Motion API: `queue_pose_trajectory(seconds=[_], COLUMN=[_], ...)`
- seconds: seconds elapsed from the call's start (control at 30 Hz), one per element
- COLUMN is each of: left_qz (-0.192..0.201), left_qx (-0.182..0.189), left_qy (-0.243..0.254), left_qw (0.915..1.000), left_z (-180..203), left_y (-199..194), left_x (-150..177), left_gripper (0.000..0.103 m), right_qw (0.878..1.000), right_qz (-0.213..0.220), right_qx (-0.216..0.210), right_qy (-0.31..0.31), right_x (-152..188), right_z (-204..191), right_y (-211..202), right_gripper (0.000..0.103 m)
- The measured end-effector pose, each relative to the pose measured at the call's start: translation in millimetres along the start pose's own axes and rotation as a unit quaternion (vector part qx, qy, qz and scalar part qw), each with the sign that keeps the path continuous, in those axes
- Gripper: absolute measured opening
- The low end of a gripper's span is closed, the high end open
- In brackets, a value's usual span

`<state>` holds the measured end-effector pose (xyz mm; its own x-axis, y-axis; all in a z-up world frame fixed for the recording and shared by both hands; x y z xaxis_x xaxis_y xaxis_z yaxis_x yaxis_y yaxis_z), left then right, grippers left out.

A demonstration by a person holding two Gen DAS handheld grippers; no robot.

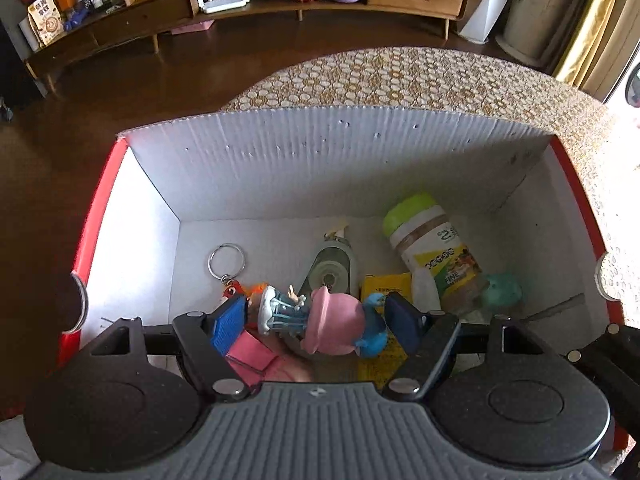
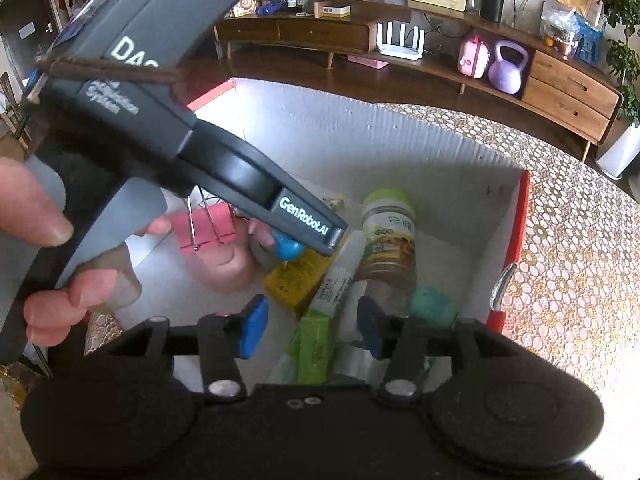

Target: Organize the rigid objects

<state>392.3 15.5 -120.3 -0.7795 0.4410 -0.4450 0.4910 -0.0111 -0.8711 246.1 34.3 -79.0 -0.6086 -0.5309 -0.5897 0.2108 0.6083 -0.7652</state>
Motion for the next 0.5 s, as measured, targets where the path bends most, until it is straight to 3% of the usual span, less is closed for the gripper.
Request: queue_pose_trajectory(seconds=[0.17,0.5], left_qz=[0.014,0.079], left_qx=[0.014,0.023], left_qy=[-0.010,-0.005], left_qw=[0.9997,0.9966], left_z=[-4.1,-4.7], left_y=[-16.2,-67.9], left_x=[4.9,20.2], left_gripper=[0.075,0.075], right_qw=[1.000,0.999], right_qz=[0.011,0.041], right_qx=[-0.002,-0.005], right_qy=[-0.002,-0.019], right_x=[0.2,-1.6], right_z=[-4.7,-20.8], right_y=[-11.9,-44.9], right_gripper=[0.063,0.080])
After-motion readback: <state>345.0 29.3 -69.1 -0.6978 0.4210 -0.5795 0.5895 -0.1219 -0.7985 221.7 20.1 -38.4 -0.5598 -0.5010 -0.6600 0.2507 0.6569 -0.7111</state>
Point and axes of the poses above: each gripper's, at about its wrist camera, not at the fingertips, and y roughly the way its jaws point, z to its right, x to its underside, the point moved 3 cm from there along y, roughly the way its jaws point, and after that the axes turned 14 degrees about -x, right-handed, at the moved point
